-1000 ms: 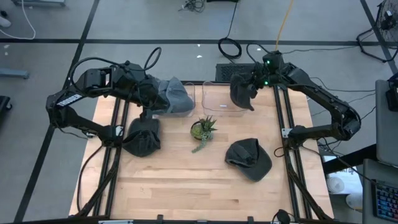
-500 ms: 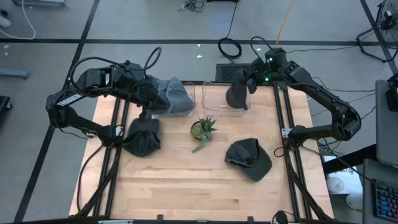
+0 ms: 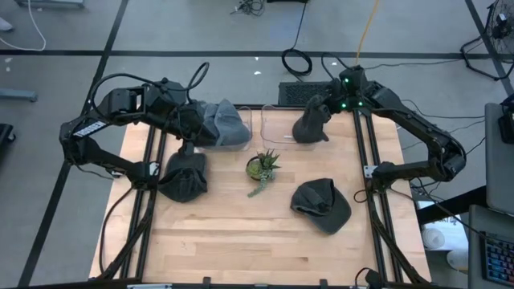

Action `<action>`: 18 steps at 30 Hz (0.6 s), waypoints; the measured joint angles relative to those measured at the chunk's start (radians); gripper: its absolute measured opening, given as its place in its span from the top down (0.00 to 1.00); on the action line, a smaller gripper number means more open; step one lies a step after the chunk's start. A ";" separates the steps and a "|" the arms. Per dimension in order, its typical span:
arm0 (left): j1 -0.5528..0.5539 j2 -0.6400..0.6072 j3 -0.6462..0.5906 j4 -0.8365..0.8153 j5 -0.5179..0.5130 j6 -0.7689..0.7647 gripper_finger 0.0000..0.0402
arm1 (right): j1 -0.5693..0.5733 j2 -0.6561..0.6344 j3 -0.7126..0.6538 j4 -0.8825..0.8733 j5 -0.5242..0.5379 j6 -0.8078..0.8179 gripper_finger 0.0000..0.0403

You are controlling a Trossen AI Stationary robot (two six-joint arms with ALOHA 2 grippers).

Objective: Pick & Place hat
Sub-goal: Put the middle black cap into the right transparent bin

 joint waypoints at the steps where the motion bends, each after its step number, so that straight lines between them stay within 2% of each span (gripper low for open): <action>1: 0.000 0.000 0.000 0.000 0.008 0.000 0.79 | -0.008 0.000 -0.011 -0.004 0.015 0.003 0.92; 7: 0.000 0.000 0.000 -0.001 0.026 -0.016 0.79 | -0.020 0.002 -0.095 0.020 0.016 0.010 0.83; 15: 0.000 0.000 0.000 0.002 0.021 -0.017 0.79 | -0.020 -0.031 -0.086 0.033 0.018 0.011 0.68; 18: 0.000 0.002 0.000 0.016 -0.010 -0.097 0.79 | -0.020 -0.070 -0.086 0.033 0.041 0.000 0.63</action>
